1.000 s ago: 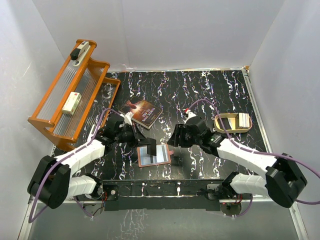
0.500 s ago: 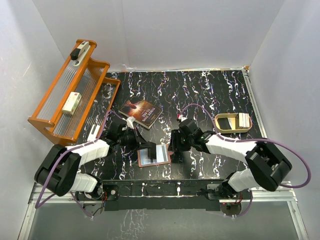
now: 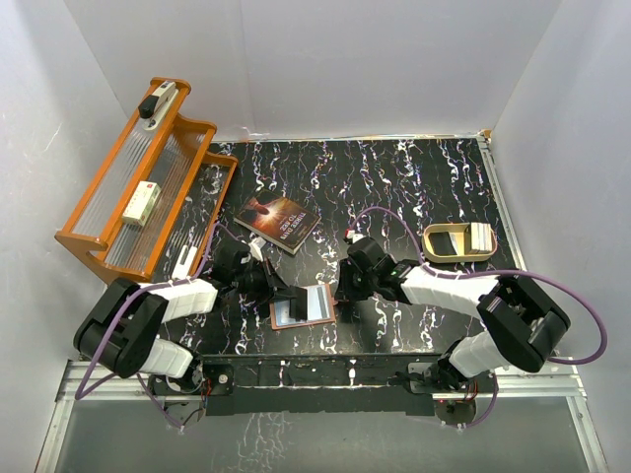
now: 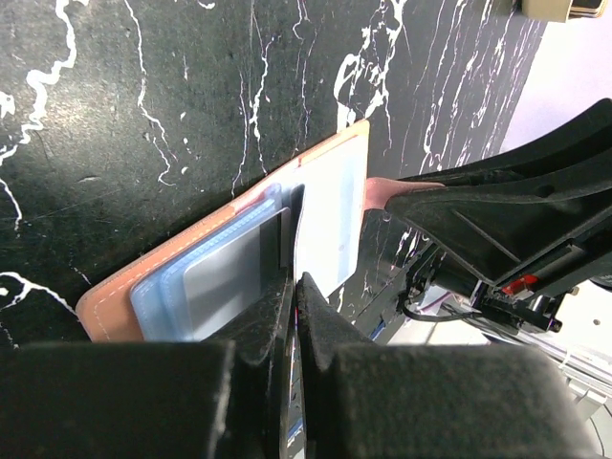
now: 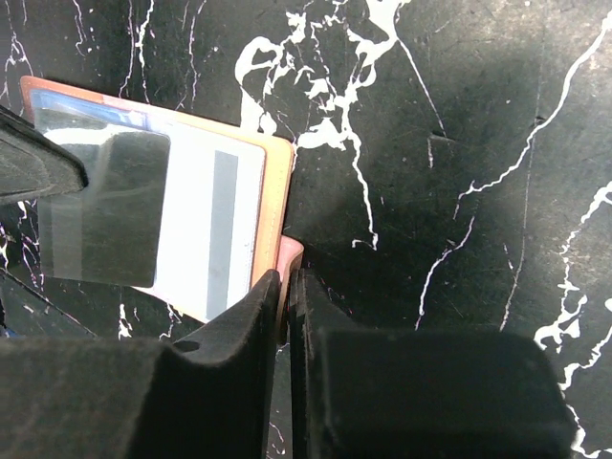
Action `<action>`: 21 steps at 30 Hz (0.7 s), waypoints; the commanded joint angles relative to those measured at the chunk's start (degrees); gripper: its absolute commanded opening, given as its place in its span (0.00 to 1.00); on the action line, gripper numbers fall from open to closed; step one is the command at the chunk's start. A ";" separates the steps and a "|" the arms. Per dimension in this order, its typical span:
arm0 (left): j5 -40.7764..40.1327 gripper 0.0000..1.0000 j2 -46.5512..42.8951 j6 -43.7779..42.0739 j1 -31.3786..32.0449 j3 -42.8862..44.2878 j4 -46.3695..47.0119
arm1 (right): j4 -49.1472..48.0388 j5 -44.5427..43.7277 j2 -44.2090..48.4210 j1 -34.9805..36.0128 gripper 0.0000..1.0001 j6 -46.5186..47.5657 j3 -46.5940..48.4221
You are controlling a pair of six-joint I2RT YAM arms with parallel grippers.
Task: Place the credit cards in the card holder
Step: Insert the credit card into the card holder.
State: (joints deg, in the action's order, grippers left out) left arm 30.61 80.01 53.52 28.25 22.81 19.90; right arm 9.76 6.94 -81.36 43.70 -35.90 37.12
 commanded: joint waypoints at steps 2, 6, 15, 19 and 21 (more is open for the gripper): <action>-0.45 0.00 0.34 -0.70 0.05 -0.35 0.22 | -4.20 -1.58 0.37 1.15 0.04 0.33 1.14; -2.26 0.00 -0.21 -2.25 0.05 0.60 -4.16 | -4.29 -2.45 1.25 1.43 0.01 -0.08 0.10; -3.69 0.00 -1.35 0.19 0.03 1.27 -8.13 | -4.99 -2.44 2.80 1.70 0.00 -0.85 -1.59; -4.30 0.00 -1.35 2.03 0.07 0.61 -8.06 | -5.04 -2.52 2.85 2.08 0.00 -1.32 -1.69; -4.77 0.00 -2.64 2.64 0.06 0.57 -8.62 | -5.02 -2.61 3.00 2.22 0.00 -1.47 -1.71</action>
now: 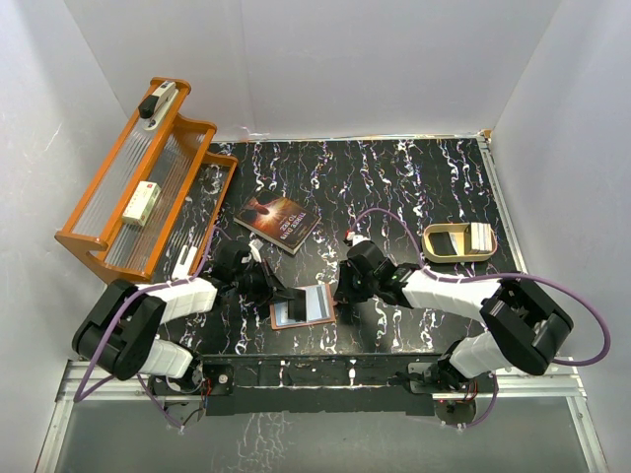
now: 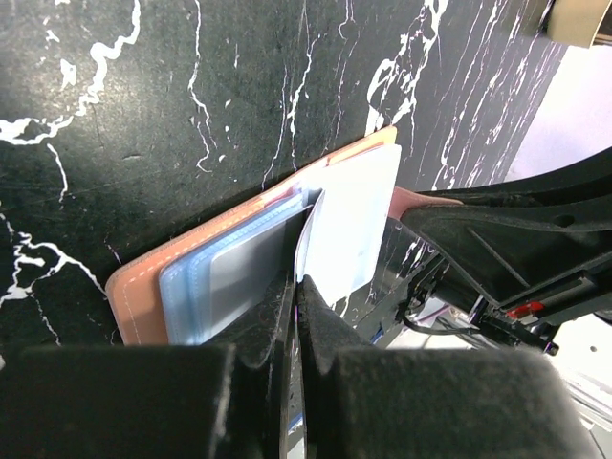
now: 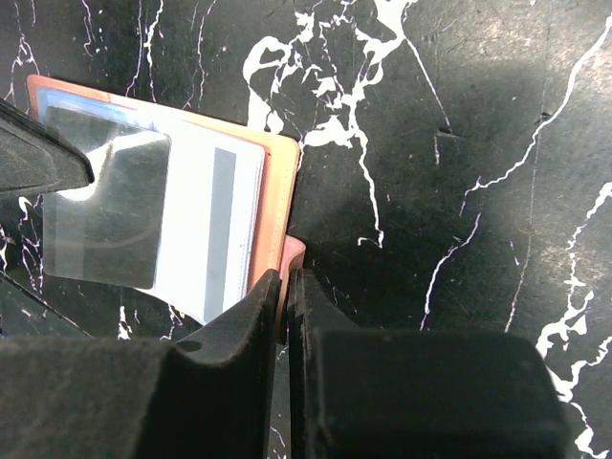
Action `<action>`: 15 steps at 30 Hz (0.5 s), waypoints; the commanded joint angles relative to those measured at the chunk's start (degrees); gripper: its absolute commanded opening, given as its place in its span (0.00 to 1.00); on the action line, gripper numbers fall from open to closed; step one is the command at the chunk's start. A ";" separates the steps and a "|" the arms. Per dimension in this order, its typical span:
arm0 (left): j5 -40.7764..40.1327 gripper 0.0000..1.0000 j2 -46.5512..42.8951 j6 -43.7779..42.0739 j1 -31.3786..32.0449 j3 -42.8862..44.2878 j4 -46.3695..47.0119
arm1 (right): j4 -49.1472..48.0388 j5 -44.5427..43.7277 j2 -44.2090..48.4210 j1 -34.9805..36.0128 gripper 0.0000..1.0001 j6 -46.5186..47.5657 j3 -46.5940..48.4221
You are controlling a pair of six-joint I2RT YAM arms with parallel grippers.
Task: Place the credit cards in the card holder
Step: Insert the credit card into the card holder.
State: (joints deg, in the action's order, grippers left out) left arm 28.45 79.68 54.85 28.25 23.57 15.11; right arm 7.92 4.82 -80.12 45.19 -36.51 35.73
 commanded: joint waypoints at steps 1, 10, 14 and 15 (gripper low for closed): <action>-2.67 0.00 -2.56 1.50 0.06 -0.34 -3.90 | -3.18 -0.56 1.80 0.84 0.00 -0.92 -0.36; -1.64 0.00 -2.43 3.82 0.22 -2.30 -0.16 | -4.12 -0.60 1.91 1.51 0.00 -1.66 -0.94; -1.11 0.00 -2.77 3.41 0.26 -2.72 1.67 | -4.35 -0.84 2.62 1.83 0.00 -2.06 -1.58; -0.72 0.00 -2.77 3.25 0.31 -2.84 2.32 | -4.40 -0.81 2.67 1.91 0.00 -2.14 -1.80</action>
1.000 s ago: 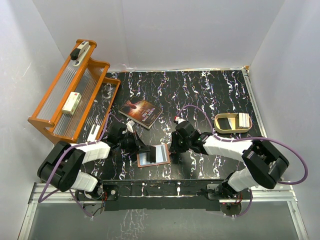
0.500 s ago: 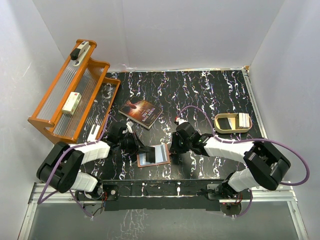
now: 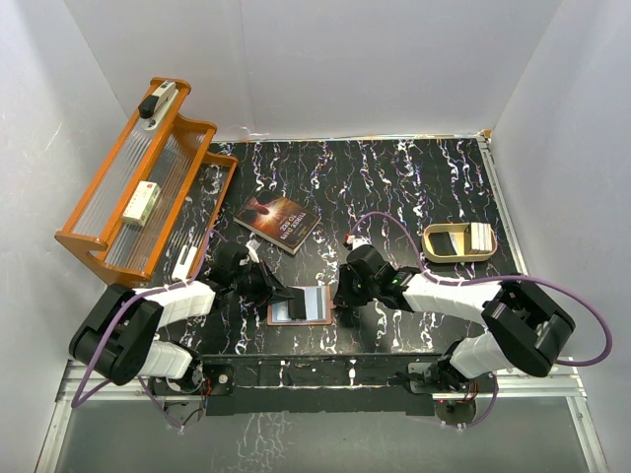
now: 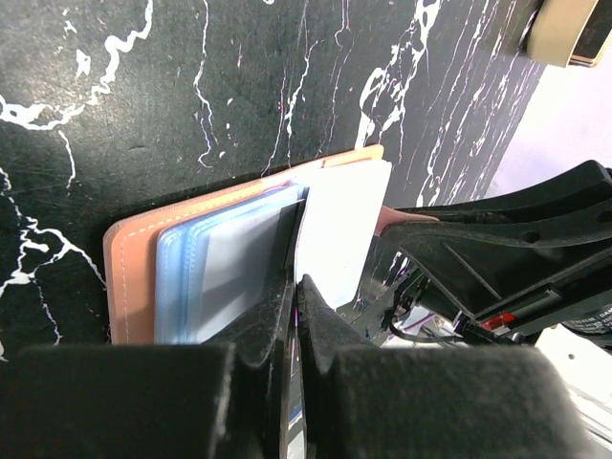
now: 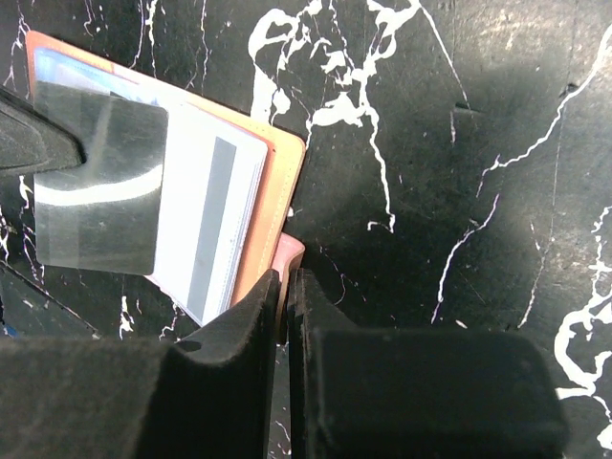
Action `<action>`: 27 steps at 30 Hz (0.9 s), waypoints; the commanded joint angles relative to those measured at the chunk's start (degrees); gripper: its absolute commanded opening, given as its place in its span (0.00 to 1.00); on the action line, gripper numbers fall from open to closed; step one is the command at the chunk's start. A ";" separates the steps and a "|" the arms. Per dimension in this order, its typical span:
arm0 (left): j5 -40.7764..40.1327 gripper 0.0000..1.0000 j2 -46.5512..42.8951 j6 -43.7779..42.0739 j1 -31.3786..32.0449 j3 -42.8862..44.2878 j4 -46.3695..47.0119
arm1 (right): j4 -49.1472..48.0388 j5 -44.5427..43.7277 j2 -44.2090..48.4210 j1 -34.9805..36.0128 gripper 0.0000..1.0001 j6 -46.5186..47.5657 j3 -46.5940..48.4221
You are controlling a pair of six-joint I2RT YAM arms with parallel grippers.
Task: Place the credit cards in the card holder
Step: Insert the credit card into the card holder.
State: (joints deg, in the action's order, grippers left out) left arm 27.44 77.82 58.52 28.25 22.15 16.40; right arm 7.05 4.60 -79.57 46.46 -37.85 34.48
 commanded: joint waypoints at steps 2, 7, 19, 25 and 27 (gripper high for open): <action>0.77 0.00 -0.48 -1.35 0.29 -1.05 1.17 | -3.68 -0.65 2.18 0.73 0.00 -0.95 -0.78; 2.94 0.00 1.86 -2.57 0.27 -0.80 3.05 | -4.29 -0.55 2.23 0.91 0.00 -1.24 -1.47; 7.12 0.00 3.91 -8.45 0.26 2.13 -0.41 | -3.37 -3.91 2.06 0.91 0.00 2.22 -0.59; 5.82 0.00 3.54 -12.77 0.22 5.21 -7.46 | -3.30 -3.93 2.05 0.91 0.00 3.40 -0.37; 5.59 0.00 3.12 -14.20 0.18 6.13 -9.90 | -3.27 -3.86 2.09 0.91 0.00 3.68 -0.32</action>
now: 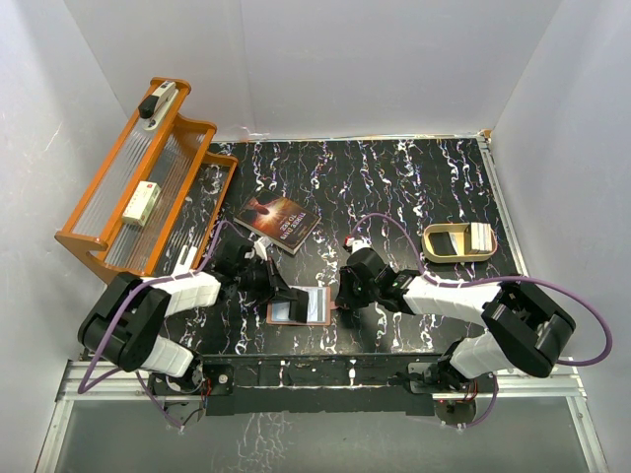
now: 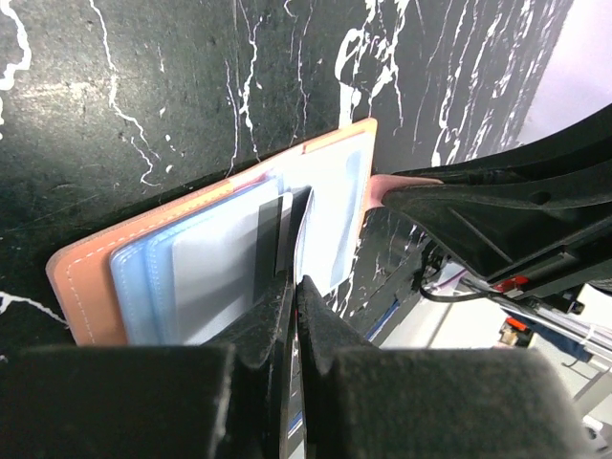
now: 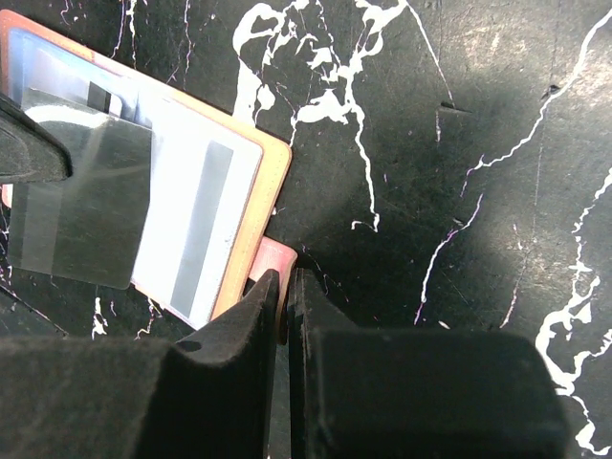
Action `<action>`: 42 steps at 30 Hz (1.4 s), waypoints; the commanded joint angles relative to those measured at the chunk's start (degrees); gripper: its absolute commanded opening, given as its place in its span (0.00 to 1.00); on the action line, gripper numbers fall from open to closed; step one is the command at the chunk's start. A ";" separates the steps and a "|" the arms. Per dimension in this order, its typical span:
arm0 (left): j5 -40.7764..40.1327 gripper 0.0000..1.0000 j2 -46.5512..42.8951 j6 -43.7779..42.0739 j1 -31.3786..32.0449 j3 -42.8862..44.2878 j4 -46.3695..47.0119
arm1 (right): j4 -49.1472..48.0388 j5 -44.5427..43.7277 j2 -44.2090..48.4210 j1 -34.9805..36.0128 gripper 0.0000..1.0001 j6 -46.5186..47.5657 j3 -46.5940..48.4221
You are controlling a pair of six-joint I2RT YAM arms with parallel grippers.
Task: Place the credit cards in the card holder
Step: Insert the credit card into the card holder.
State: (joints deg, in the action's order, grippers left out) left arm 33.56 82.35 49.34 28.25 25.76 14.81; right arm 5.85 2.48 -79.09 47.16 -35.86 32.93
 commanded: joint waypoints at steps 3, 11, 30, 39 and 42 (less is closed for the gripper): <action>-1.23 0.00 -1.85 -6.28 0.13 3.68 -10.72 | -2.13 -1.82 1.53 0.21 0.00 2.13 1.12; -1.31 0.00 -0.24 -6.04 -0.06 4.78 -11.84 | -2.30 -1.58 0.87 0.17 0.00 3.41 2.26; -2.63 0.00 -1.90 -3.45 -0.65 5.82 -13.05 | -1.98 -1.69 -1.79 0.21 0.00 6.74 4.30; -0.42 0.00 -2.57 -2.12 -2.08 4.32 -10.05 | -1.36 -0.85 -1.21 0.16 0.00 6.76 4.15; -0.04 0.00 -1.96 -1.84 -2.23 4.17 -9.70 | -1.16 -1.22 -0.72 0.19 0.00 6.84 3.79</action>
State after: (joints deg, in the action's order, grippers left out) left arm 32.49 81.58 46.70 26.63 30.52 4.82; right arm 6.09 1.85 -81.06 47.16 -29.89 35.14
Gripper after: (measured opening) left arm 0.009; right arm 0.055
